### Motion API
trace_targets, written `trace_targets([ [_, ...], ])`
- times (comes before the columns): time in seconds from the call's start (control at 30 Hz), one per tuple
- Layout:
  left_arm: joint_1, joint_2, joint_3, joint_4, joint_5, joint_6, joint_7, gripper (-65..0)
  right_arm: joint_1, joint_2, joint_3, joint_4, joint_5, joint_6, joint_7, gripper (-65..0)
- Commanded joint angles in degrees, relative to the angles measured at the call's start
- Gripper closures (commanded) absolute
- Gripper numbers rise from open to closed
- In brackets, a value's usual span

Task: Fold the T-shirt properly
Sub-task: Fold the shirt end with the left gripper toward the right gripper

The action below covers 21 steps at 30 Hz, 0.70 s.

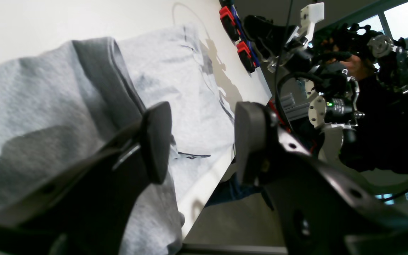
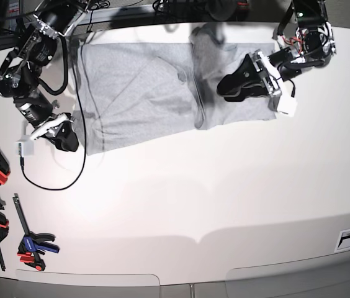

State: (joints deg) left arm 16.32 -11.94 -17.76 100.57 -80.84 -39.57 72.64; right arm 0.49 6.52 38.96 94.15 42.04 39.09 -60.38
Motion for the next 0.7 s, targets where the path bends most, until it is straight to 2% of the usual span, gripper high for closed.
trace_targets([
  [0.0, -0.4, -0.3, -0.5, 1.5, -2.1, -0.4, -0.7, -26.7, 0.9, 0.8, 0.0, 1.1, 1.6, 0.9, 1.4, -12.5],
  [0.13, -0.4, -0.3, -2.9, 3.2, -2.1, -0.4, -0.7, -26.7, 0.9, 1.0, 0.0, 1.1, 1.6, 0.9, 1.1, -12.6],
  [0.17, -0.4, -0.5, -3.9, 3.6, -2.1, -0.4, -0.7, -26.7, 0.9, 1.1, 0.0, 1.1, 1.6, 0.9, 0.8, -14.2],
  [0.27, -0.4, -1.4, -7.1, 4.5, -2.0, -0.4, -0.7, -26.7, 0.6, 2.1, 0.0, 1.1, 1.6, 0.9, 0.3, -24.6],
  [0.33, -0.4, -2.8, -9.5, 4.6, -1.2, -0.4, -1.3, -26.7, 0.2, 2.9, 0.0, 1.1, 1.3, 0.9, 0.3, -27.8],
  [0.53, -0.3, -5.9, -15.7, 4.6, 5.7, -0.4, -6.9, -26.7, -1.3, 5.4, 0.1, 1.1, -0.9, 0.9, -0.1, -28.3],
  [0.67, -0.3, -6.2, -17.2, 4.6, 7.4, -0.4, -7.2, -26.7, -3.7, 6.3, 0.1, 1.0, 0.5, 0.9, -1.9, -28.3],
])
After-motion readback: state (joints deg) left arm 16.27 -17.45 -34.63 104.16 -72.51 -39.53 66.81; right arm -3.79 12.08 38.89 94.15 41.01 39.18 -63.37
